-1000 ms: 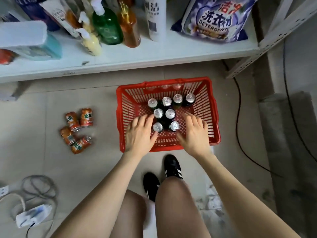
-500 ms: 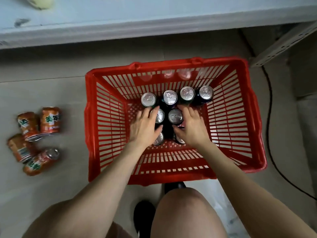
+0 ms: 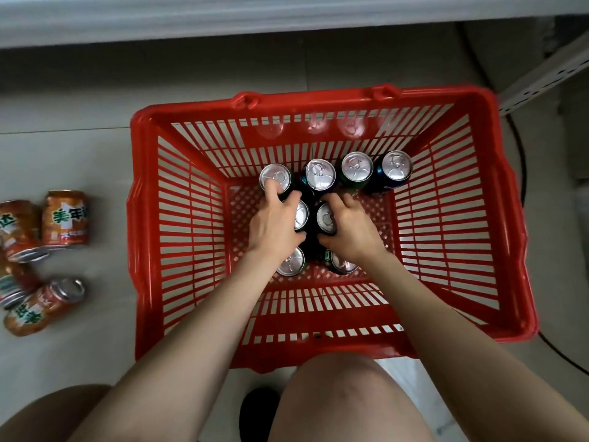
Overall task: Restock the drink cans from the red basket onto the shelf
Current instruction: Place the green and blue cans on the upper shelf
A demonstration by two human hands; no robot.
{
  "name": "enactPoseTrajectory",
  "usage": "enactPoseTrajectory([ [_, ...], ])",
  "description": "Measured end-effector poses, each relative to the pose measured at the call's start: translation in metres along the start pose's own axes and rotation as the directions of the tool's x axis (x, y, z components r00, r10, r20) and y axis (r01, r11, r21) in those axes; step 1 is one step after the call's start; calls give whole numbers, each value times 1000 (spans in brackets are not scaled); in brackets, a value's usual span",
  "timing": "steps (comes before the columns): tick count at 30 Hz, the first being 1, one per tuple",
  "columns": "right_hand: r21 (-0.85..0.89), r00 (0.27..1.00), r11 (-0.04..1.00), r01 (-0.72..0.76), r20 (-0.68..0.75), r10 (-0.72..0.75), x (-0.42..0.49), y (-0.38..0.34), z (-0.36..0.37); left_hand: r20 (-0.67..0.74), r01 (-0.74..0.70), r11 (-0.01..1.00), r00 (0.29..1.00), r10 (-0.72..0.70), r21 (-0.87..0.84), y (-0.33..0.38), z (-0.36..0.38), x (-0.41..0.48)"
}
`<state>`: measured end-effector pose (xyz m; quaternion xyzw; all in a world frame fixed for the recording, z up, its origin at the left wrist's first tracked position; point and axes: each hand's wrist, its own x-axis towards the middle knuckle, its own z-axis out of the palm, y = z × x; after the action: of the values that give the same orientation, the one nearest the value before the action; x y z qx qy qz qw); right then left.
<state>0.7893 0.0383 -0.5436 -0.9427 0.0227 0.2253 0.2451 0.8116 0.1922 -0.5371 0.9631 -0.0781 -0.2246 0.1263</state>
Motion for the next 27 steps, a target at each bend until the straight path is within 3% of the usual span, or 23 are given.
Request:
enactPoseTrajectory([
  [14, -93, 999, 995, -23, 20, 25, -22, -16, -41, -36, -28, 999, 999, 28, -22, 8, -30, -26],
  [27, -202, 994, 979, 31, 105, -10, -100, -91, -161, 31, -38, 998, 999, 37, 54, 36, -167, -100],
])
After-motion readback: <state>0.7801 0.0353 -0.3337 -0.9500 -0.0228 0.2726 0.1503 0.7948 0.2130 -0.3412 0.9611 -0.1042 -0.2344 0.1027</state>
